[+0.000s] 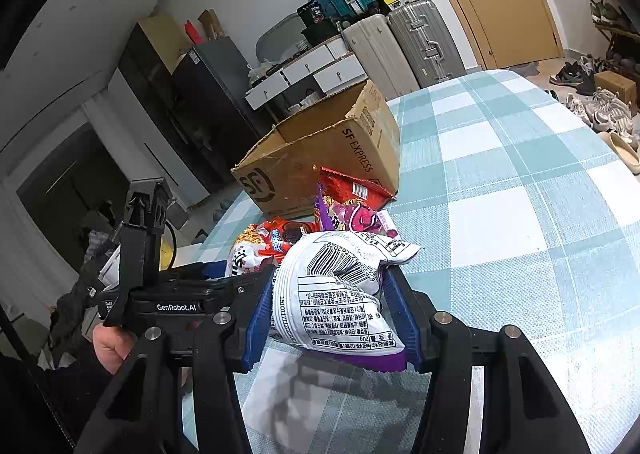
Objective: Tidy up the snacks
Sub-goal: 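Grasp the yellow noodle bag with the left tool while the right holds the white bag, then lift both held bags and carry them over the cardboard box, then open both tools to drop the bags into the box, then withdraw both tools from the box back toward the remaining snacks, then lower the right tool onto the purple candy bag and grasp it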
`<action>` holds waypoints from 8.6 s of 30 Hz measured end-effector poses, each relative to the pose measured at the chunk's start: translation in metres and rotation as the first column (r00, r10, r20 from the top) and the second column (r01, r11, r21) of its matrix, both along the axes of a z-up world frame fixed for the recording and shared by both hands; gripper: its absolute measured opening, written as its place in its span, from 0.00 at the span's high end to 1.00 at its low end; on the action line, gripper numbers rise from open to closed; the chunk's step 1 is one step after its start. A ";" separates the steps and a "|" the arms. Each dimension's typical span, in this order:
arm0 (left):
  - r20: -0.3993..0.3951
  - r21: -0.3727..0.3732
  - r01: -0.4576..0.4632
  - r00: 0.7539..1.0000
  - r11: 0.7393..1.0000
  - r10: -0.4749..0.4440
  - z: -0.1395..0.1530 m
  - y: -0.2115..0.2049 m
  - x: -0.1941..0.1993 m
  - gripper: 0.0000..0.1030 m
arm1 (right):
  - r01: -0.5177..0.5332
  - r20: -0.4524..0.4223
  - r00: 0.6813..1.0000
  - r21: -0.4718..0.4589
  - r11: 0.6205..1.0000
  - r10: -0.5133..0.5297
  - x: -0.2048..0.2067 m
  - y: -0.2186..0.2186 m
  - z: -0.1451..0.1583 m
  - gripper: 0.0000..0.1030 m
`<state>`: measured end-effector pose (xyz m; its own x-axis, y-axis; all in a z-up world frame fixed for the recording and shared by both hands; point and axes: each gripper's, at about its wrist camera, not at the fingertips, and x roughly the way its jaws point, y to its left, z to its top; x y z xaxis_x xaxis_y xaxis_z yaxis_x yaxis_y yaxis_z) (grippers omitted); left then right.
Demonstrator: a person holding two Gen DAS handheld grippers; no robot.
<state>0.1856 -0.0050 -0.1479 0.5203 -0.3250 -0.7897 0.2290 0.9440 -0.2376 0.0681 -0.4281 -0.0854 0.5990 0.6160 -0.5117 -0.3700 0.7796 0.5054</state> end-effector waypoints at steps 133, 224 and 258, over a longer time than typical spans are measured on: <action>0.209 0.030 0.008 0.978 1.000 -0.014 0.169 0.056 0.160 0.21 | -0.037 0.200 0.977 -0.186 0.982 0.075 0.211 0.095 0.122 0.23; 0.250 0.040 -0.247 0.941 0.968 0.230 0.065 0.059 -0.039 0.01 | 0.032 0.049 0.999 -0.219 0.975 -0.022 0.056 0.045 0.014 0.03; 0.194 0.024 -0.283 0.942 0.959 0.273 0.044 0.083 -0.022 0.01 | -0.044 -0.094 0.995 -0.144 0.989 0.031 0.098 0.052 -0.030 0.56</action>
